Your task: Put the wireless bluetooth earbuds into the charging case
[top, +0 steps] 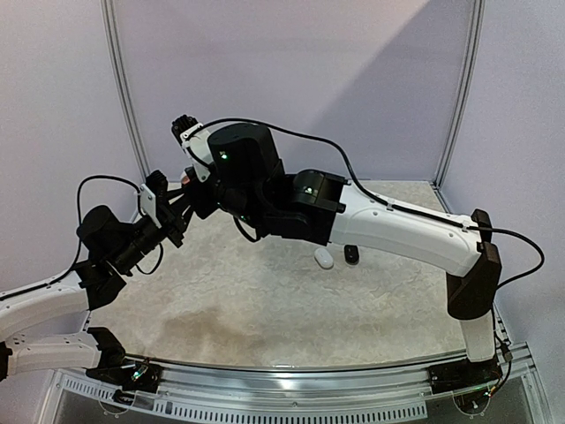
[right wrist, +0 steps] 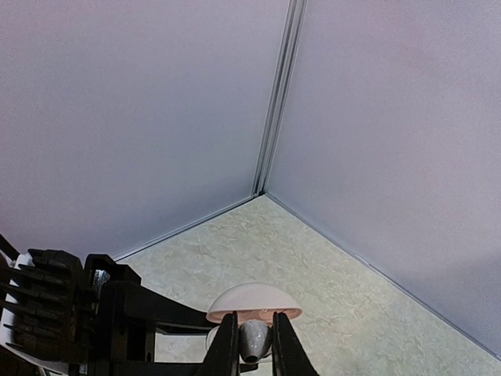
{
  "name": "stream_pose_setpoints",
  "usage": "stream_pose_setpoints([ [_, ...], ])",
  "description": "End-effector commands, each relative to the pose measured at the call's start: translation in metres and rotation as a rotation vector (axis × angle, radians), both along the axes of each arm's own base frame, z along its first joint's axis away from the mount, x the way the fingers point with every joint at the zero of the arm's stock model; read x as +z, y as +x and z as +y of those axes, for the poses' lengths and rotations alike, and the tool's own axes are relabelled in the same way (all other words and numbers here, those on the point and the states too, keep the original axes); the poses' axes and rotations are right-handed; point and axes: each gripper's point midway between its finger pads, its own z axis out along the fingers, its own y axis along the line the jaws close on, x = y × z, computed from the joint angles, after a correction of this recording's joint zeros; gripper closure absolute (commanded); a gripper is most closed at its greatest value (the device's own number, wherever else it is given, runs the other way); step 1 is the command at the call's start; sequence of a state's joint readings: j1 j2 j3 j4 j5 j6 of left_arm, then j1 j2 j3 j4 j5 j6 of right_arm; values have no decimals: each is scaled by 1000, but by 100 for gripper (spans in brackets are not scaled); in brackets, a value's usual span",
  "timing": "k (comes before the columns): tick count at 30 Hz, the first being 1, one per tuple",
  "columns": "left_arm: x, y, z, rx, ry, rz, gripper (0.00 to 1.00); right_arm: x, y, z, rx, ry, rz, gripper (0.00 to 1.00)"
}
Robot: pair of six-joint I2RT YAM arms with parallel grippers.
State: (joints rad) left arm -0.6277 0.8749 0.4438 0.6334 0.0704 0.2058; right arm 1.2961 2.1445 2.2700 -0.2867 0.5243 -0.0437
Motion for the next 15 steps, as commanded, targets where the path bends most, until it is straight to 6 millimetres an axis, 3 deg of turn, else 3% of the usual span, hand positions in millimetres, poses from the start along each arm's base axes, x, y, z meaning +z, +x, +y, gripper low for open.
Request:
stream_pose_setpoints([
  [1, 2, -7, -3, -25, -14, -13, 100, -6, 5, 2, -12, -10, 10, 100],
  [6, 2, -8, -4, -29, -8, -17, 100, -16, 4, 8, 12, -17, 33, 100],
  [15, 2, -7, -5, -29, -6, -19, 100, -25, 16, -2, -58, -51, 36, 100],
])
